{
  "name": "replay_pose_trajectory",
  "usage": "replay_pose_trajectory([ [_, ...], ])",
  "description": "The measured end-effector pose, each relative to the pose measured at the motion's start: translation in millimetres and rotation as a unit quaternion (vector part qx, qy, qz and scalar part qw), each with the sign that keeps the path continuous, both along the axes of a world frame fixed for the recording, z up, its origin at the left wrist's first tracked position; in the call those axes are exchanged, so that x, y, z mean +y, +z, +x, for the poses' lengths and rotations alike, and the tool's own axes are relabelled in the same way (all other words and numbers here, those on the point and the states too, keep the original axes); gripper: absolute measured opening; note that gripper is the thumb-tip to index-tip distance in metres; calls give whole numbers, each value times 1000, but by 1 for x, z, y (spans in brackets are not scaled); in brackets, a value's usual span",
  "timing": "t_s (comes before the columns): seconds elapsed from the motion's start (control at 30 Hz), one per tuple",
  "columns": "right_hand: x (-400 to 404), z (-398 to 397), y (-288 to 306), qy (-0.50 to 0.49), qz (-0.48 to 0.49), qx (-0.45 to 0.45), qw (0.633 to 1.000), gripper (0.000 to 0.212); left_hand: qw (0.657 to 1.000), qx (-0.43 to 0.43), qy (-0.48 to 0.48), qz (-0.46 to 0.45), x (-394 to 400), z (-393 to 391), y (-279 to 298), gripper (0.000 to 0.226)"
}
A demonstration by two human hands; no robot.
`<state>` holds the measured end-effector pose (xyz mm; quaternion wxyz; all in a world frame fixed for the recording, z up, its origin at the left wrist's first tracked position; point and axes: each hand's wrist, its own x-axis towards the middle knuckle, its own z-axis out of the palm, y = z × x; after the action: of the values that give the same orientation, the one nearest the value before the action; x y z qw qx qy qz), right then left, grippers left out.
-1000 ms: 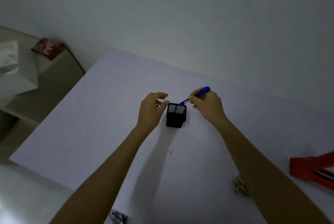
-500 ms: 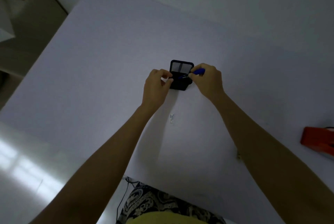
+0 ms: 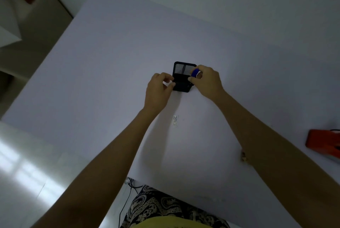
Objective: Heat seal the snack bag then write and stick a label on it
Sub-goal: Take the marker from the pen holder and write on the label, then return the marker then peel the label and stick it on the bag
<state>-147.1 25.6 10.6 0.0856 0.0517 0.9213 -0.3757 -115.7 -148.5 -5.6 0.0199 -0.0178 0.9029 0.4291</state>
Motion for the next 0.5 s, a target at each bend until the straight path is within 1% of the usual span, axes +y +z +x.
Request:
replay_pose_trajectory([
  [0.07,-3,7,6,-30,3,52,998,26,1000,2,2,2,0,2,2,14],
  [0.13,-9,22,13,-76,-5,134,988,27,1000,1,8,7,-2,6,2,14],
  [0.2,-15,41,15,-60,-14,197,979,21,1000,-4,13,11,-5,13,-1,14],
  [0.23,-18,52,11,-31,-17,204,978,17,1000,-11,14,8,-7,17,-3,14],
  [0.27,-21,61,5,3,-17,197,980,15,1000,-18,14,3,-9,21,-6,14],
  [0.33,-24,76,-15,54,-12,142,988,15,999,-39,9,-9,-14,31,-16,15],
  [0.43,-21,88,-43,84,-12,10,996,24,995,-89,-23,-29,-20,46,-30,19],
  [0.5,-21,93,-60,101,-6,-46,994,32,990,-125,-48,-36,-24,56,-41,23],
])
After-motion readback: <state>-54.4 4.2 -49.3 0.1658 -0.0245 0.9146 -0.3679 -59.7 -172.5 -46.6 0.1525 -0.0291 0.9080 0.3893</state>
